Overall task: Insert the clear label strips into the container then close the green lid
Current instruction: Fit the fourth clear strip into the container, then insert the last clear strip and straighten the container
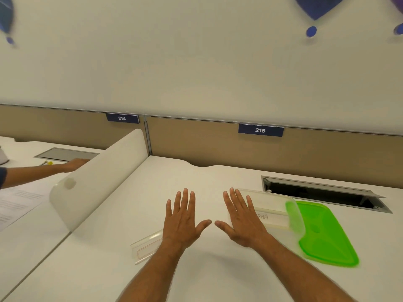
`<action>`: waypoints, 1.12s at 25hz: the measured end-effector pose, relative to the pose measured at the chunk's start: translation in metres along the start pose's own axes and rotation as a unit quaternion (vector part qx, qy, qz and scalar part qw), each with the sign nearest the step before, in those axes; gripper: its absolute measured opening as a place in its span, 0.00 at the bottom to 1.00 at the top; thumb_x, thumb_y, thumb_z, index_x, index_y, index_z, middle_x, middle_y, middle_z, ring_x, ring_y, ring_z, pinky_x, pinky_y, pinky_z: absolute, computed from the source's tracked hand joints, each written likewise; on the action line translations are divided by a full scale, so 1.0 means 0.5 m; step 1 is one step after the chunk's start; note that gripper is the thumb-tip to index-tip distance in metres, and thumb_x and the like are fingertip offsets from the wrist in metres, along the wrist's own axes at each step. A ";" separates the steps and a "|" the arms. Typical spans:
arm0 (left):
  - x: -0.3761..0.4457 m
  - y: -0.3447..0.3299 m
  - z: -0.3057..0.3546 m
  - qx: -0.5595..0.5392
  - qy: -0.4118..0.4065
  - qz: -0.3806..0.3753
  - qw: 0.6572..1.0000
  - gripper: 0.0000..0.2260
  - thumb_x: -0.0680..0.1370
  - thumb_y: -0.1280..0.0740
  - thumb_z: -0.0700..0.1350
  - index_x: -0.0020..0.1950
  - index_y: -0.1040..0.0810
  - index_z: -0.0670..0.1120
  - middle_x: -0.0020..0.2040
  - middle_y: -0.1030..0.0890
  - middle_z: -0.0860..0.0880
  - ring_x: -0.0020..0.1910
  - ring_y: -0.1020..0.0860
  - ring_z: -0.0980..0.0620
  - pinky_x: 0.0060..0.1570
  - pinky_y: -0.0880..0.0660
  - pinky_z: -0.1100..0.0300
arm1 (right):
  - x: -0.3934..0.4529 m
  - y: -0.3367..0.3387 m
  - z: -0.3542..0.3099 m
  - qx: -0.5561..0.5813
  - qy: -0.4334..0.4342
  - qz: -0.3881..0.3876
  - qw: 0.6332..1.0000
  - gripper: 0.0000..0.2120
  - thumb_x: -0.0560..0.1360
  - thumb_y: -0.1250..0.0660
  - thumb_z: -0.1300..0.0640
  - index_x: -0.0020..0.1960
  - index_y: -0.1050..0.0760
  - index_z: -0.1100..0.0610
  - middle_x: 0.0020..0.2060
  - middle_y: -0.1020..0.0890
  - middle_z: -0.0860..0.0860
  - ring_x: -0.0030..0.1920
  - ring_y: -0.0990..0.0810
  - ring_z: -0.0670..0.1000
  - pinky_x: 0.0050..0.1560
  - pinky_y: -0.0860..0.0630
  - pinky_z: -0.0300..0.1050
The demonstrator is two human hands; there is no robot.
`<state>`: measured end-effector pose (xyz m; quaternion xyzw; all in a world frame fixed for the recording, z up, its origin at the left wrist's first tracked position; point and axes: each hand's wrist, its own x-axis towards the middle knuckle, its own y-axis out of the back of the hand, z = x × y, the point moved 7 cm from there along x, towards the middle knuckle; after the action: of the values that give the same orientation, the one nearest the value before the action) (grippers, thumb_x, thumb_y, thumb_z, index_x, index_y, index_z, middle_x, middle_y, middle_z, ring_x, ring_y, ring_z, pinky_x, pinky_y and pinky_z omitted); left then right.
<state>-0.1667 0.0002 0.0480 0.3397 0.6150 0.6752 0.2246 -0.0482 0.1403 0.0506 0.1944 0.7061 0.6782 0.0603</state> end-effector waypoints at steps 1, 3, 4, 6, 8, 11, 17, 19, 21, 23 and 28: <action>-0.006 -0.003 -0.019 0.003 0.009 -0.004 1.000 0.46 0.70 0.62 0.76 0.80 0.65 0.49 0.81 0.64 0.46 0.79 0.64 0.43 0.77 0.62 0.42 | 0.007 -0.004 -0.017 -0.002 0.010 -0.002 1.000 0.42 0.73 0.63 0.26 0.75 0.74 0.50 0.76 0.69 0.51 0.76 0.71 0.53 0.76 0.68 0.58; -0.017 -0.009 -0.058 0.011 0.027 -0.012 1.000 0.45 0.71 0.60 0.75 0.80 0.64 0.49 0.81 0.64 0.46 0.79 0.63 0.43 0.76 0.62 0.42 | 0.021 -0.011 -0.052 -0.005 0.032 -0.002 0.999 0.42 0.74 0.62 0.27 0.76 0.71 0.51 0.77 0.68 0.51 0.76 0.71 0.53 0.76 0.69 0.57; -0.022 -0.012 -0.077 0.014 0.037 -0.016 0.999 0.45 0.72 0.59 0.75 0.80 0.64 0.49 0.81 0.63 0.46 0.79 0.63 0.42 0.76 0.62 0.42 | 0.029 -0.015 -0.070 -0.007 0.044 -0.002 0.999 0.41 0.75 0.62 0.28 0.77 0.70 0.51 0.77 0.67 0.52 0.76 0.71 0.53 0.76 0.70 0.57; -0.031 -0.019 -0.109 0.020 0.052 -0.027 0.998 0.44 0.74 0.57 0.74 0.80 0.63 0.49 0.81 0.62 0.46 0.80 0.63 0.43 0.76 0.62 0.42 | 0.045 -0.026 -0.100 -0.013 0.066 -0.006 0.998 0.39 0.76 0.61 0.30 0.78 0.67 0.51 0.78 0.65 0.52 0.77 0.69 0.53 0.75 0.71 0.57; -0.041 -0.027 -0.138 0.022 0.064 -0.042 0.997 0.42 0.76 0.55 0.73 0.81 0.61 0.49 0.82 0.59 0.46 0.80 0.60 0.43 0.76 0.61 0.43 | 0.061 -0.041 -0.127 -0.013 0.082 -0.017 0.996 0.37 0.78 0.58 0.32 0.79 0.63 0.52 0.79 0.61 0.52 0.78 0.66 0.53 0.75 0.70 0.57; -0.052 -0.034 -0.173 0.012 0.071 -0.049 0.996 0.37 0.78 0.48 0.69 0.81 0.51 0.49 0.82 0.46 0.48 0.80 0.49 0.44 0.77 0.50 0.44 | 0.086 -0.065 -0.164 0.002 0.114 -0.041 0.993 0.33 0.80 0.52 0.38 0.79 0.55 0.53 0.80 0.52 0.53 0.79 0.58 0.52 0.76 0.65 0.53; -0.060 -0.047 -0.216 -0.009 0.071 -0.071 0.995 0.20 0.78 0.38 0.58 0.67 0.28 0.51 0.63 0.22 0.53 0.62 0.27 0.49 0.55 0.27 0.53 | 0.127 -0.101 -0.228 0.027 0.174 -0.078 0.981 0.27 0.81 0.42 0.48 0.77 0.44 0.55 0.77 0.39 0.53 0.77 0.45 0.53 0.77 0.53 0.50; -0.063 -0.060 -0.229 -0.023 0.087 -0.089 0.992 0.17 0.78 0.38 0.56 0.65 0.26 0.52 0.61 0.21 0.53 0.61 0.25 0.49 0.54 0.26 0.53 | 0.133 -0.119 -0.242 0.022 0.179 -0.108 0.978 0.27 0.81 0.42 0.50 0.77 0.44 0.56 0.76 0.39 0.54 0.77 0.44 0.54 0.77 0.50 0.51; -0.065 -0.069 -0.237 -0.027 0.098 -0.102 0.990 0.15 0.78 0.38 0.54 0.62 0.24 0.52 0.59 0.20 0.53 0.60 0.24 0.49 0.53 0.26 0.53 | 0.136 -0.136 -0.249 0.018 0.179 -0.132 0.975 0.25 0.81 0.42 0.52 0.76 0.43 0.56 0.74 0.35 0.54 0.75 0.40 0.56 0.76 0.46 0.52; -0.066 -0.073 -0.242 -0.027 0.105 -0.108 0.988 0.12 0.78 0.38 0.52 0.60 0.23 0.52 0.56 0.19 0.52 0.57 0.22 0.49 0.50 0.26 0.54 | 0.136 -0.146 -0.250 0.020 0.173 -0.139 0.975 0.22 0.81 0.42 0.53 0.74 0.39 0.56 0.70 0.30 0.54 0.70 0.34 0.56 0.74 0.41 0.51; -0.070 -0.078 -0.238 -0.040 0.111 -0.112 0.987 0.10 0.77 0.39 0.44 0.54 0.21 0.51 0.51 0.17 0.51 0.51 0.20 0.47 0.43 0.30 0.57 | 0.127 -0.148 -0.232 0.017 0.140 -0.143 0.980 0.15 0.79 0.42 0.58 0.65 0.30 0.54 0.59 0.23 0.53 0.58 0.24 0.56 0.55 0.26 0.52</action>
<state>-0.2352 -0.1002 0.0019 0.1825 0.6426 0.7036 0.2423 -0.1613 0.0545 -0.0021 -0.0044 0.7398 0.6707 0.0534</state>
